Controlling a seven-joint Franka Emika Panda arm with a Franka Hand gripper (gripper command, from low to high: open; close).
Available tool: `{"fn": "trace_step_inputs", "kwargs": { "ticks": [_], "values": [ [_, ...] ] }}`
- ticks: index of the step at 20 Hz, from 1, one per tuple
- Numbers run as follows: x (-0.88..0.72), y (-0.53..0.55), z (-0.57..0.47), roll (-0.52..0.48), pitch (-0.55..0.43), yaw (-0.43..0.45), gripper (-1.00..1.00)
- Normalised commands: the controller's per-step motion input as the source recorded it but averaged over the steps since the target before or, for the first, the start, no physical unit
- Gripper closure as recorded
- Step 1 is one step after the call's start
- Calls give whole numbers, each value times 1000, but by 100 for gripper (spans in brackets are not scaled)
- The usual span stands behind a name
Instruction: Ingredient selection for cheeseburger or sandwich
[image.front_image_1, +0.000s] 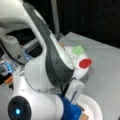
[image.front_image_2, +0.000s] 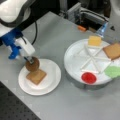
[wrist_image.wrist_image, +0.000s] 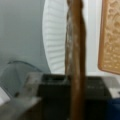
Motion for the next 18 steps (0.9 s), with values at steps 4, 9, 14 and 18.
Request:
{"fn": "trace_step_inputs", "kwargs": {
  "ticks": [4,9,14,18],
  "values": [
    [477,-316,-103,176,5,281,100],
    [461,-319,-66,171,30,254,100],
    [423,-254,-24,201,49,243,100],
    [413,-216,-21,213,42,253,100]
  ]
}}
